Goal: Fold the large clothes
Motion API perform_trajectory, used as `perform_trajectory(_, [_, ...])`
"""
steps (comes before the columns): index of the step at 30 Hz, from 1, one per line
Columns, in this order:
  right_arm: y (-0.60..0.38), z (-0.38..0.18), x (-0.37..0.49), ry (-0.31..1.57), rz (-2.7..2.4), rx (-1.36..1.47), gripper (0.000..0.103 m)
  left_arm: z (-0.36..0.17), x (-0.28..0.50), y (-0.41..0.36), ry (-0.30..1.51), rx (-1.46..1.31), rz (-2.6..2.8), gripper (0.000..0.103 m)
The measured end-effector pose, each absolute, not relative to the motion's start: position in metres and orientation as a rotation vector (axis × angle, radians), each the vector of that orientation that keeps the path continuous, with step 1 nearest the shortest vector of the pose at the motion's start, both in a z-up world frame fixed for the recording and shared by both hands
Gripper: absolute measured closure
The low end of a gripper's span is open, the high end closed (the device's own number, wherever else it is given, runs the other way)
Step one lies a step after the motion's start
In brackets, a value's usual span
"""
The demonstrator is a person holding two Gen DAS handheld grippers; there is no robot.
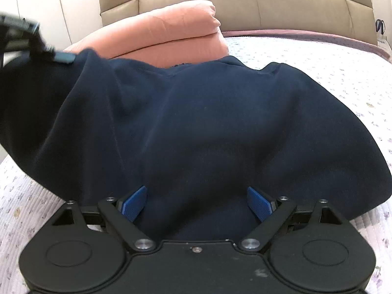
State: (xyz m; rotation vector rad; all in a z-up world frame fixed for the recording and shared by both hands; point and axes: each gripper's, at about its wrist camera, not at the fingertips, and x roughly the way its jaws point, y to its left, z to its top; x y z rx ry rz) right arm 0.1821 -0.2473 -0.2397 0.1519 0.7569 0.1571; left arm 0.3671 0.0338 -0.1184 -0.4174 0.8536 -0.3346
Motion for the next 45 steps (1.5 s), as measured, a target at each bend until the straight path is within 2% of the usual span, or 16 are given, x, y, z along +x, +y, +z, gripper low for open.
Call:
perform_trajectory(5, [-0.253, -0.241, 0.180, 0.753, 0.176, 0.180, 0.000, -0.100, 0.367, -0.043, 0.849, -0.306, -0.374, 0.081])
perform_trajectory(11, [-0.276, -0.250, 0.174, 0.675, 0.272, 0.268, 0.000, -0.125, 0.369, -0.102, 0.840, -0.316, -0.428, 0.080])
perform_trajectory(15, [-0.299, -0.246, 0.169, 0.707, 0.353, 0.303, 0.000, -0.142, 0.372, -0.126, 0.844, -0.326, -0.452, 0.079])
perform_trajectory(19, [-0.364, -0.230, 0.137, 0.729, 0.310, 0.413, 0.001, -0.156, 0.372, -0.146, 0.795, -0.295, -0.459, 0.073])
perform_trajectory(23, [-0.455, -0.222, 0.129, 0.629, 0.170, 0.654, 0.001, -0.178, 0.368, -0.171, 0.809, -0.234, -0.513, 0.070])
perform_trajectory(26, [-0.494, -0.211, 0.163, 0.610, 0.020, 0.659, 0.000, -0.181, 0.359, -0.186, 0.776, -0.173, -0.533, 0.066])
perform_trajectory(30, [-0.497, -0.198, 0.237, 0.607, 0.296, 0.677, 0.000, -0.182, 0.357, -0.197, 0.773, -0.141, -0.571, 0.064])
perform_trajectory(34, [-0.457, -0.197, 0.299, 0.709, 0.525, 0.584, 0.001, -0.187, 0.353, -0.201, 0.787, -0.169, -0.606, 0.064])
perform_trajectory(38, [-0.433, -0.210, 0.322, 0.808, 0.531, 0.525, 0.001, -0.208, 0.358, -0.195, 0.889, -0.350, -0.655, 0.065])
perform_trajectory(42, [-0.429, -0.210, 0.337, 0.815, 0.483, 0.570, 0.000, -0.207, 0.350, -0.189, 0.893, -0.329, -0.685, 0.065])
perform_trajectory(45, [-0.421, -0.209, 0.360, 0.856, 0.393, 0.529, 0.000, -0.206, 0.346, -0.181, 0.960, -0.378, -0.754, 0.063])
